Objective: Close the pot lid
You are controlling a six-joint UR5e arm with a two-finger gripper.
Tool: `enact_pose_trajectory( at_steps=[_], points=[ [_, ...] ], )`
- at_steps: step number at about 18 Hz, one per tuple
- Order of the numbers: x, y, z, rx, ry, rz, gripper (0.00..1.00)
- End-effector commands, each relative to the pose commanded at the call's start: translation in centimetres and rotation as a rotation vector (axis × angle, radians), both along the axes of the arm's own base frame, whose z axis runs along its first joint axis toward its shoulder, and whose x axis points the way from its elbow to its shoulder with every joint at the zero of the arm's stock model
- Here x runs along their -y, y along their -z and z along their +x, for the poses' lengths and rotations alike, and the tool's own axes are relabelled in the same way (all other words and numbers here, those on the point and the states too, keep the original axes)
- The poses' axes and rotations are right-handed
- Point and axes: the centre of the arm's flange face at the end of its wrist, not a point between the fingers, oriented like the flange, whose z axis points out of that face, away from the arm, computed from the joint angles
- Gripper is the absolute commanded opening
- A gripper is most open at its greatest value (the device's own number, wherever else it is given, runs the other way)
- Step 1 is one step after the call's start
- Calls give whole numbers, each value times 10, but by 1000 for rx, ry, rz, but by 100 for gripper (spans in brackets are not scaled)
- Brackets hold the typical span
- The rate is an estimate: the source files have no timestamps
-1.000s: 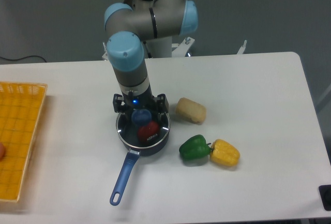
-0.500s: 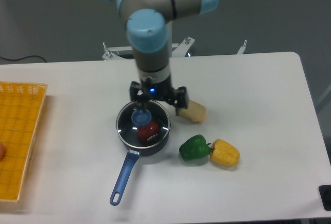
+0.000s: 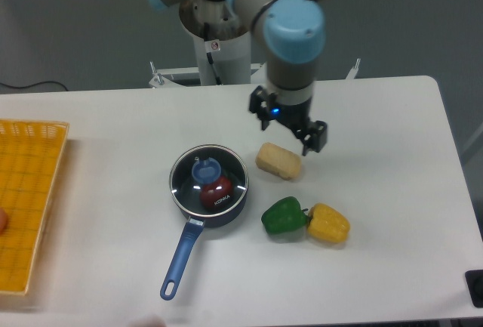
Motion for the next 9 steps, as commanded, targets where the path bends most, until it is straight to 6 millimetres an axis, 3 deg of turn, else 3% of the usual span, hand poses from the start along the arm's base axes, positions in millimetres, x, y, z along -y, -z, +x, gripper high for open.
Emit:
enact_pose_trajectory(
  at_steps=[5,9],
  points=[
    [7,17,-40,14,137,-46,100],
    [16,31,-57,28,129,-57,100]
  ],
)
